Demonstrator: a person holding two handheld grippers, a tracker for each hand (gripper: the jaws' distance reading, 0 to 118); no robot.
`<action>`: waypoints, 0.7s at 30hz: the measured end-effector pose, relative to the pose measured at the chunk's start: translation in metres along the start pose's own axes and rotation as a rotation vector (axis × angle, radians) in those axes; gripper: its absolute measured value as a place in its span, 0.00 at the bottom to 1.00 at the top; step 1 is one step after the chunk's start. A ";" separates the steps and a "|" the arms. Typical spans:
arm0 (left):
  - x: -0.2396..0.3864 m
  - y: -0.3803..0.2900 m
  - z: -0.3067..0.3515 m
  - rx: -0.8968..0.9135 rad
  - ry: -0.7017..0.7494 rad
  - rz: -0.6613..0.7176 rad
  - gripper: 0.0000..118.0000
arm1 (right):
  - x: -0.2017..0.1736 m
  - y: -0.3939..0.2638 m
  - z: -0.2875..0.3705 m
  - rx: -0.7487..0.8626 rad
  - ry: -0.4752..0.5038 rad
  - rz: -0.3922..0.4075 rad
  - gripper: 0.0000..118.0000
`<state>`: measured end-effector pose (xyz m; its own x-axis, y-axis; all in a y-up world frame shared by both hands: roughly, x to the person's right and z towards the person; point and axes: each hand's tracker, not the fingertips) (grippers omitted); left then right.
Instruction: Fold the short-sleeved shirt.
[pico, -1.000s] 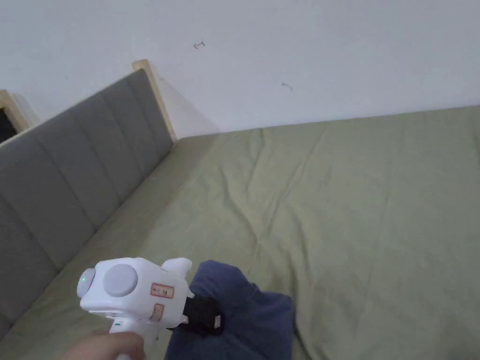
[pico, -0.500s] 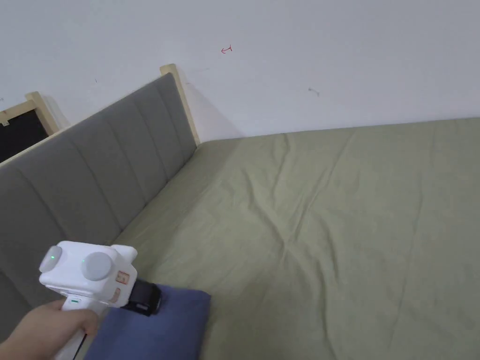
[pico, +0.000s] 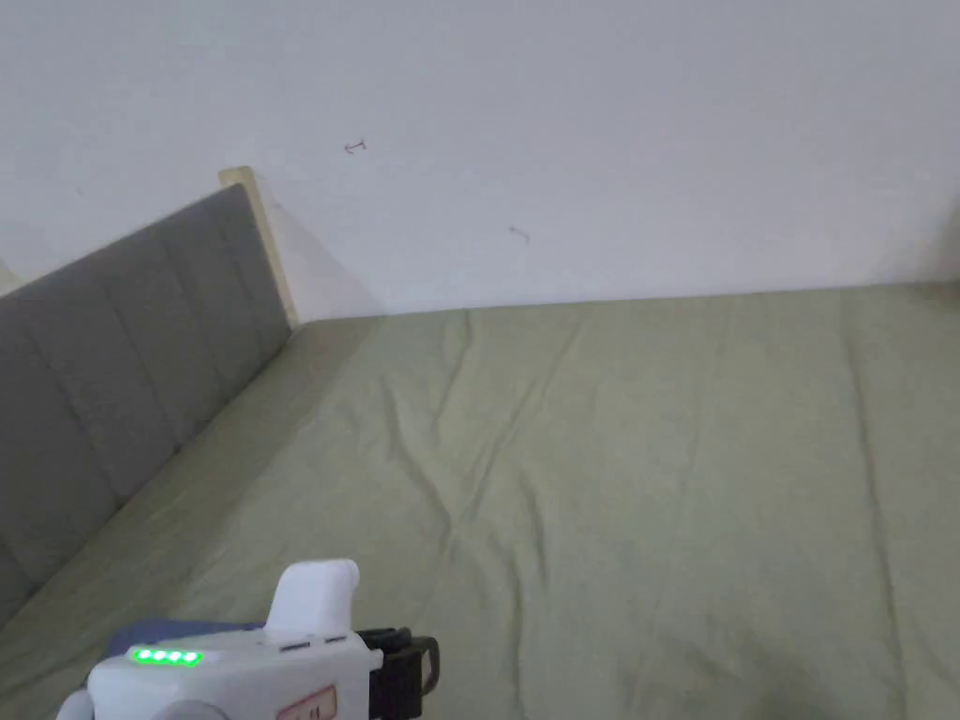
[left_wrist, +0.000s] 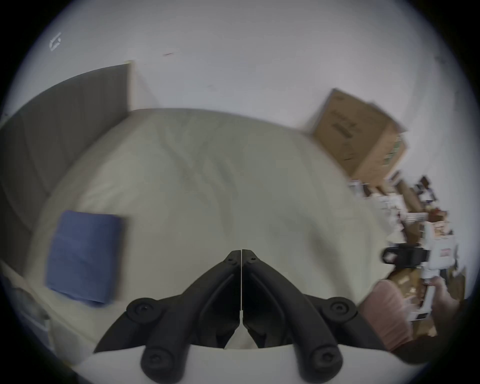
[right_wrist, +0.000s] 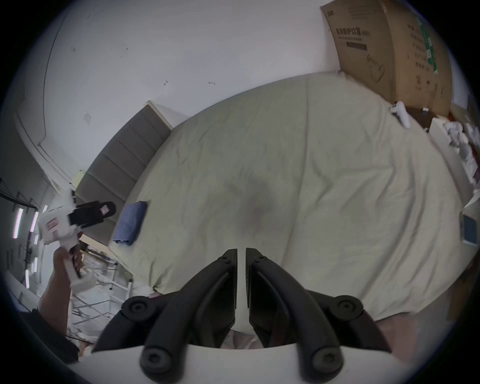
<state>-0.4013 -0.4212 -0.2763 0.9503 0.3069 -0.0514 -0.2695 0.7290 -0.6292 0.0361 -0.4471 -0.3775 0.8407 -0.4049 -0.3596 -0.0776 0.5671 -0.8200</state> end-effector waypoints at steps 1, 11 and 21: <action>0.009 -0.003 0.004 0.017 -0.044 0.001 0.00 | -0.001 0.005 0.006 0.004 -0.043 0.016 0.06; 0.163 0.015 0.041 0.648 0.082 -0.121 0.00 | -0.032 0.041 0.122 0.664 -0.042 0.266 0.06; 0.206 -0.056 0.014 0.760 0.354 -0.294 0.00 | -0.026 -0.036 0.095 0.970 -0.324 0.428 0.06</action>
<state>-0.1932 -0.3898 -0.2410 0.9559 -0.0724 -0.2846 0.0826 0.9963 0.0238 0.0680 -0.3888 -0.2960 0.9561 0.0857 -0.2802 -0.0623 0.9939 0.0914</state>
